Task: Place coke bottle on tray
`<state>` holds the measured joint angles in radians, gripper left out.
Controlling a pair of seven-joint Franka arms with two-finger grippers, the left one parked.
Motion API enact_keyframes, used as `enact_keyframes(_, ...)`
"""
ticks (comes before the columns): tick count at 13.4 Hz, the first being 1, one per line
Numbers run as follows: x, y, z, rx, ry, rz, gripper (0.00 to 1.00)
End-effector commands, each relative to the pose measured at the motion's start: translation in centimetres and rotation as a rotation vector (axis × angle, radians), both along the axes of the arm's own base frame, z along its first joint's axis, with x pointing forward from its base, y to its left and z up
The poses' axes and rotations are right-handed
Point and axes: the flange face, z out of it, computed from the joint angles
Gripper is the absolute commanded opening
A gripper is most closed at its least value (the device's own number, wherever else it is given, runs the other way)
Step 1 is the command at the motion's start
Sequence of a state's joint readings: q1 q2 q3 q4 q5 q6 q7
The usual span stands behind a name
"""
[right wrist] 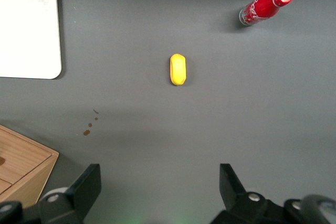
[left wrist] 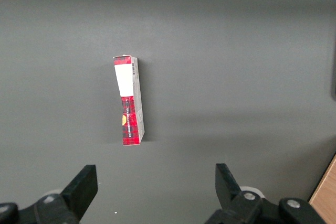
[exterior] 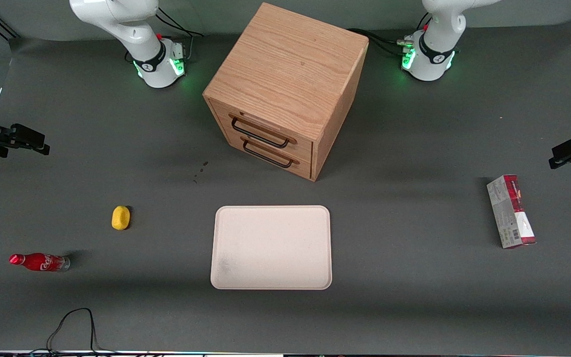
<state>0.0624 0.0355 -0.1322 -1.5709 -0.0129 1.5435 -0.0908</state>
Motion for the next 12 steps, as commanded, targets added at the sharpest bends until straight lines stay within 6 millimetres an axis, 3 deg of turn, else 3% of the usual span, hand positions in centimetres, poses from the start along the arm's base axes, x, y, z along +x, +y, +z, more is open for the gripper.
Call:
enact_keyframes(1,0.0,-0.1,0.4,-0.004,-0.009,-0.019,1.0)
enact_keyframes(6,1.0,-1.4,-0.3,-0.011,-0.007,-0.026,1.0)
enact_keyframes(9,3.8,-7.3,-0.5,-0.021,-0.024,-0.023,1.0)
enact_keyframes(12,6.6,-13.2,-2.2,-0.027,-0.027,-0.064,1.0)
